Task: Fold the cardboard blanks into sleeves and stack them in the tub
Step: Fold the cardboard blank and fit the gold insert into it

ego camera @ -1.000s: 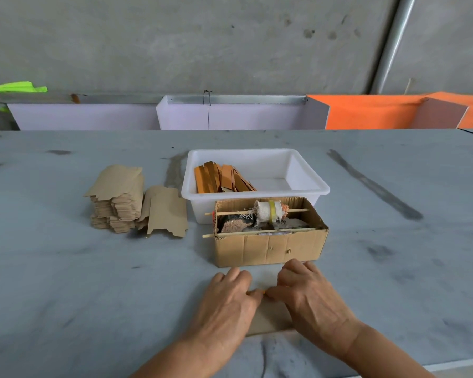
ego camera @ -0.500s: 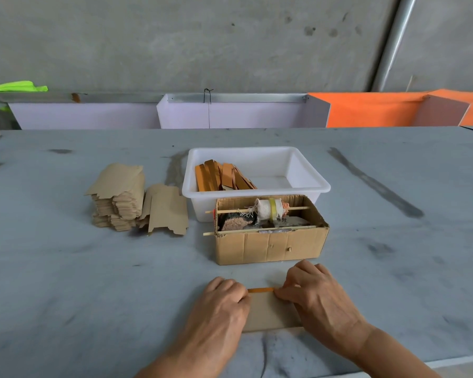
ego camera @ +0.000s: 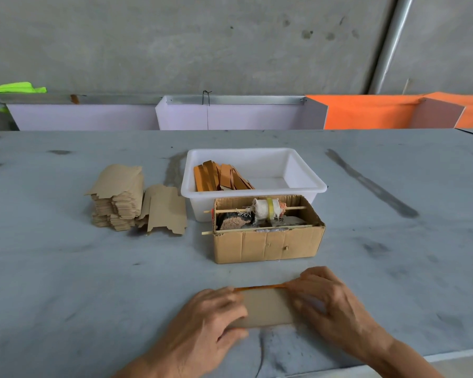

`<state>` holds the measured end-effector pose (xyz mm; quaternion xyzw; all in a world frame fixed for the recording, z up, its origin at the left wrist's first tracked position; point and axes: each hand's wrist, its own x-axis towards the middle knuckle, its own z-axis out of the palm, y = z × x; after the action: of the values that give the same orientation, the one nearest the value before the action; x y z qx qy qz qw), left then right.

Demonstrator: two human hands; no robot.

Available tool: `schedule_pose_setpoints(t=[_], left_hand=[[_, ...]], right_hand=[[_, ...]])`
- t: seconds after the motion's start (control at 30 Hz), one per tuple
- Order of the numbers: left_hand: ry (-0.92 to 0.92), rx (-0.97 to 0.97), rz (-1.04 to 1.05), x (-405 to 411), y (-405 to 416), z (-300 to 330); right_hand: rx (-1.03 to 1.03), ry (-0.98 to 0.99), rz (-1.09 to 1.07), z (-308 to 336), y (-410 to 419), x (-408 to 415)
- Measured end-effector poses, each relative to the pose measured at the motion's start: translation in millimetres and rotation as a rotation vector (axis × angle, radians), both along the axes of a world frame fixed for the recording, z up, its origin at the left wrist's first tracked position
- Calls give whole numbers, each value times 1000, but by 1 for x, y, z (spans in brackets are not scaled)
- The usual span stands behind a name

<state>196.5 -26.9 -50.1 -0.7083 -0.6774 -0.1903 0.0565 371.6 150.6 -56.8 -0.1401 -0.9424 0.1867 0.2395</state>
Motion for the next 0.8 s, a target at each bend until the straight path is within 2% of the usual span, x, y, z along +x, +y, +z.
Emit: schedule_pose_setpoints(t=[0.07,0.1,0.2,0.27,0.37,0.53,0.67,0.73,0.8], left_hand=[[-46,38,-24,-3,2,0],[-129,40,-7,-3,2,-1],[-578,74,185,-7,4,6],[-755,94,272,-11,9,16],[-891,102,270,-10,17,33],[-1077,230,285,-15,30,50],[-1216,257,317,-15,38,57],[-1368,301,324,-12,38,58],[-1394,359,393,-10,40,57]], right_hand=[[-200,-50,-25,0,1,9],[-297,-65,-26,2,1,12],[-500,-29,-60,12,-2,15],[-476,40,-143,20,-3,10],[-501,139,-194,32,-4,-2],[-828,296,-194,50,-4,-15],[-948,309,-174,58,-7,-24],[-1017,322,-213,59,-8,-26],[-1072,352,-285,60,-7,-27]])
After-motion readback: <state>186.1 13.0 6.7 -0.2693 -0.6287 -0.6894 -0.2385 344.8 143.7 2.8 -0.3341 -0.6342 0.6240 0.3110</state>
